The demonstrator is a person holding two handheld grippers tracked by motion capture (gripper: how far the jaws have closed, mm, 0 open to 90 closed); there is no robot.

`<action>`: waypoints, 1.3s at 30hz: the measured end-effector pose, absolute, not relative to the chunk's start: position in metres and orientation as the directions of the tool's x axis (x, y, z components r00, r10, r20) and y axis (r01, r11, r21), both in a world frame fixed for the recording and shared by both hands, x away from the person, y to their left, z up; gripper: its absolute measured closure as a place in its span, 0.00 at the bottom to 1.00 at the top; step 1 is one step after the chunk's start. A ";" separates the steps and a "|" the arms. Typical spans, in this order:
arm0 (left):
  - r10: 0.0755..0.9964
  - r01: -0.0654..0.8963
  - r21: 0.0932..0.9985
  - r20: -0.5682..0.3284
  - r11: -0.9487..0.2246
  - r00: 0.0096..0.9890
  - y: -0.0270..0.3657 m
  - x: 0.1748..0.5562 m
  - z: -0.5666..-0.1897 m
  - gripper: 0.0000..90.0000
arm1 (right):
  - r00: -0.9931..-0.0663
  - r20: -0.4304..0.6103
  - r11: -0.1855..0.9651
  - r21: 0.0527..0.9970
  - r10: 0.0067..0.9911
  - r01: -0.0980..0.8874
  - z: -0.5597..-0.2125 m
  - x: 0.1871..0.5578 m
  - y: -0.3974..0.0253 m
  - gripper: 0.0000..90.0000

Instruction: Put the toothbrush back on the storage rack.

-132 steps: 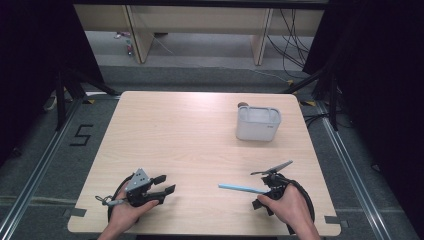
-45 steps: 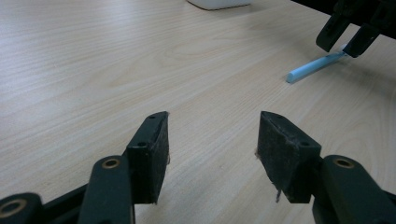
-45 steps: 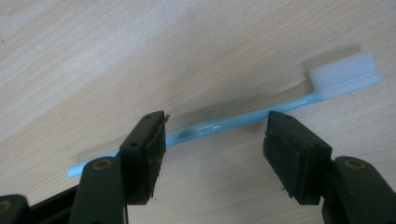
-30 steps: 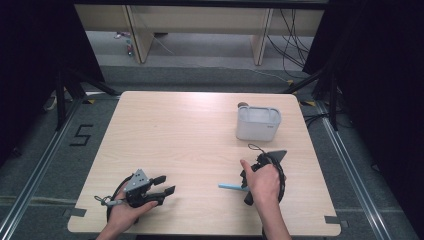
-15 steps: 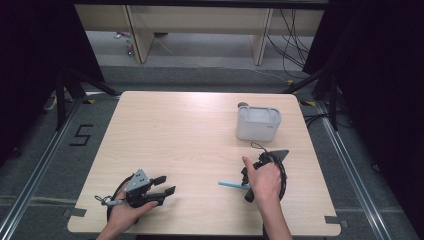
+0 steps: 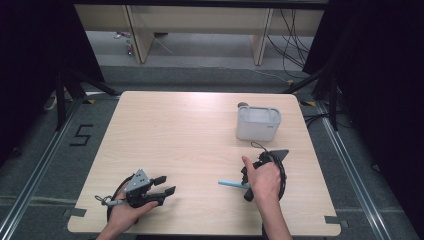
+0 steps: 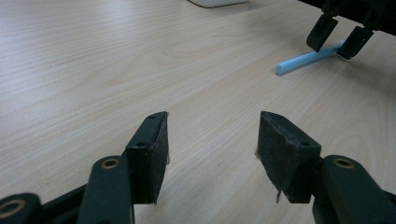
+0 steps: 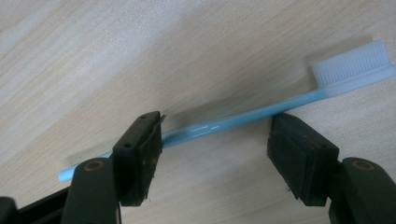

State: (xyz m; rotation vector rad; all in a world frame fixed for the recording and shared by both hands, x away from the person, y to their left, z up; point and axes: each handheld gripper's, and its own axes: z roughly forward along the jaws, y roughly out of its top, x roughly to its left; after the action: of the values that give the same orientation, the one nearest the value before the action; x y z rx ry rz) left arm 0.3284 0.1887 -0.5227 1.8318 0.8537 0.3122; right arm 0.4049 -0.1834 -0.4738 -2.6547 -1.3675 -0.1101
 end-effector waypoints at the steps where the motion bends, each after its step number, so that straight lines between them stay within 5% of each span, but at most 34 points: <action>1: 0.680 0.409 0.890 -0.172 -0.203 0.712 0.189 0.328 -0.523 0.48 | 0.583 0.135 -0.574 -0.102 0.801 0.813 -0.474 0.405 -0.183 0.40; 9: 0.680 0.409 0.890 -0.174 -0.201 0.712 0.188 0.328 -0.523 0.48 | 0.592 0.126 -0.581 -0.116 0.796 0.806 -0.475 0.408 -0.188 0.37; 20: 0.679 0.410 0.890 -0.176 -0.201 0.713 0.189 0.328 -0.523 0.48 | 0.548 0.044 -0.545 -0.071 0.835 0.835 -0.474 0.410 -0.180 0.58; 34: 0.673 0.408 0.892 -0.182 -0.194 0.717 0.189 0.328 -0.523 0.48 | 0.259 -0.009 -0.259 -0.024 0.966 0.966 -0.474 0.404 -0.177 0.88; 39: 0.672 0.408 0.891 -0.180 -0.197 0.718 0.189 0.328 -0.523 0.48 | 0.226 0.002 -0.226 -0.070 0.974 0.972 -0.472 0.406 -0.173 0.95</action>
State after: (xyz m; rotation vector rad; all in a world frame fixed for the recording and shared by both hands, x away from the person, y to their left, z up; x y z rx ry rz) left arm 0.3285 0.1893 -0.5232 1.8258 0.8462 0.3004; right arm 0.4056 -0.1734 -0.4716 -2.4150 -1.9184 0.0646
